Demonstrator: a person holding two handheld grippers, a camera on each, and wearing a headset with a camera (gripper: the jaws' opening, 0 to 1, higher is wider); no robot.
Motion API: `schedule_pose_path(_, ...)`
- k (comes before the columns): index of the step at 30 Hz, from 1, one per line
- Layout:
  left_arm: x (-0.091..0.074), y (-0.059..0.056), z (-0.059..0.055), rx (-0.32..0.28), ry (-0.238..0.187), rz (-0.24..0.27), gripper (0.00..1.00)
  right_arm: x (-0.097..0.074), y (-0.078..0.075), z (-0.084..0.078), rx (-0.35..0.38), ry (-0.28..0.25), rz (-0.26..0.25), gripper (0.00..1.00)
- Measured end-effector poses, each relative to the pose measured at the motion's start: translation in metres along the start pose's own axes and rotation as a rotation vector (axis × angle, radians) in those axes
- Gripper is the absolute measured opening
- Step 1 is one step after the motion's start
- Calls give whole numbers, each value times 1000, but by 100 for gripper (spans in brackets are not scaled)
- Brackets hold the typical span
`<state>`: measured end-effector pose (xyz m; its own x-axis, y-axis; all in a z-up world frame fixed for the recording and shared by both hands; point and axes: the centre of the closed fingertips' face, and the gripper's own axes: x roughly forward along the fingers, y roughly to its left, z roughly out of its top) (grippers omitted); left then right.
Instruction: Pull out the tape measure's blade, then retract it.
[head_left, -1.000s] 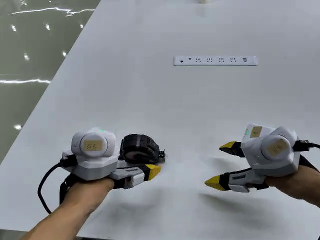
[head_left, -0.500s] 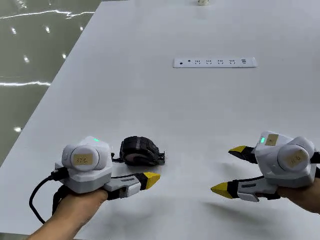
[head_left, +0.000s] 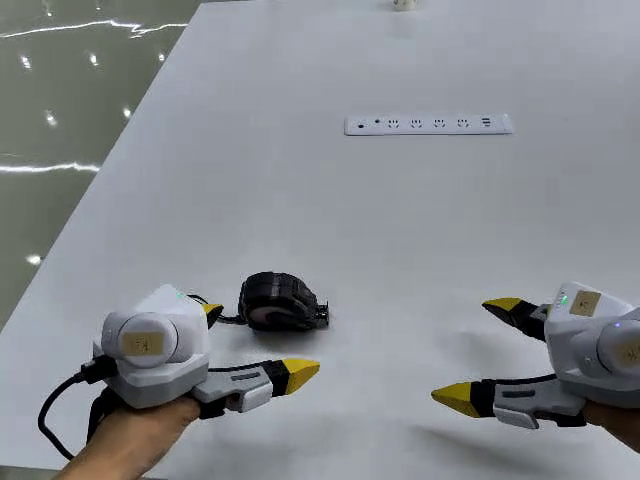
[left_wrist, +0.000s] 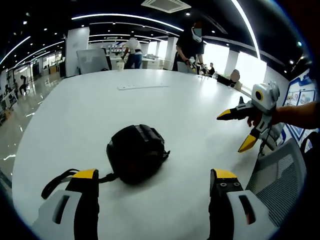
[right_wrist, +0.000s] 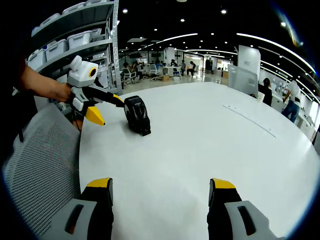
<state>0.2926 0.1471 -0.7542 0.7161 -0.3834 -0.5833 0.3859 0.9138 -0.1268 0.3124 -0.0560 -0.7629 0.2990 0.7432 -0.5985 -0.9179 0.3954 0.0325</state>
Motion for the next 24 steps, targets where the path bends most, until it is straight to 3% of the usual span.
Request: schedule_pose_path(24,-22,-22,2,110,-22,-44,96,-30,6,-11,62,-69,-76,93)
